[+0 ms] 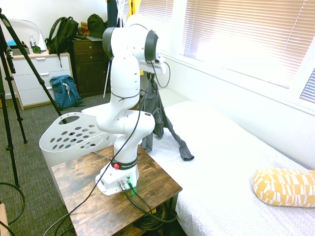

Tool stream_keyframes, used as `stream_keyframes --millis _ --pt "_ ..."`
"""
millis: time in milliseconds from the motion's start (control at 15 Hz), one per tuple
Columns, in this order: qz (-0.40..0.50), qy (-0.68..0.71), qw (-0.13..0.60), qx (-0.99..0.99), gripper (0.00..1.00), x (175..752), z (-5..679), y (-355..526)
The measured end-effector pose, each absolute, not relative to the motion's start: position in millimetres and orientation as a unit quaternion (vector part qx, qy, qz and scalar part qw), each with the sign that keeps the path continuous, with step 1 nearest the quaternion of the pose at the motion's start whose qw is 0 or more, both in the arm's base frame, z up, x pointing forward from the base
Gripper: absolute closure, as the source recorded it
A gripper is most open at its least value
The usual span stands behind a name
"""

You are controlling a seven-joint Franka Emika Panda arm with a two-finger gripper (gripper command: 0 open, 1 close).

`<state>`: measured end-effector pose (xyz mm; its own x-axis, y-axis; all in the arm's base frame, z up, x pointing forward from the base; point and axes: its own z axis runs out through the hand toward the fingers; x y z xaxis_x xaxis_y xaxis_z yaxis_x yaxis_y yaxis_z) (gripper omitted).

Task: Put my clothes in the laundry bag

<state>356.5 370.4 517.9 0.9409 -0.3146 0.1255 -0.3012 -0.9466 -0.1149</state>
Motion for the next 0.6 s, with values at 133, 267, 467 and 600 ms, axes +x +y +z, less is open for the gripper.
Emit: stream_keyframes --millis 133,267,467,600 --pt "-0.069 0.110 0.046 -0.990 1.00 259.3 580.8 387.0" --pt "-0.070 0.065 0.043 -0.994 1.00 138.0 630.8 390.0" --pt "-0.083 0.015 0.034 -0.996 1.00 -68.7 650.0 387.2" --pt "-0.085 -0.012 0.021 -0.996 1.00 -167.8 600.9 400.5"
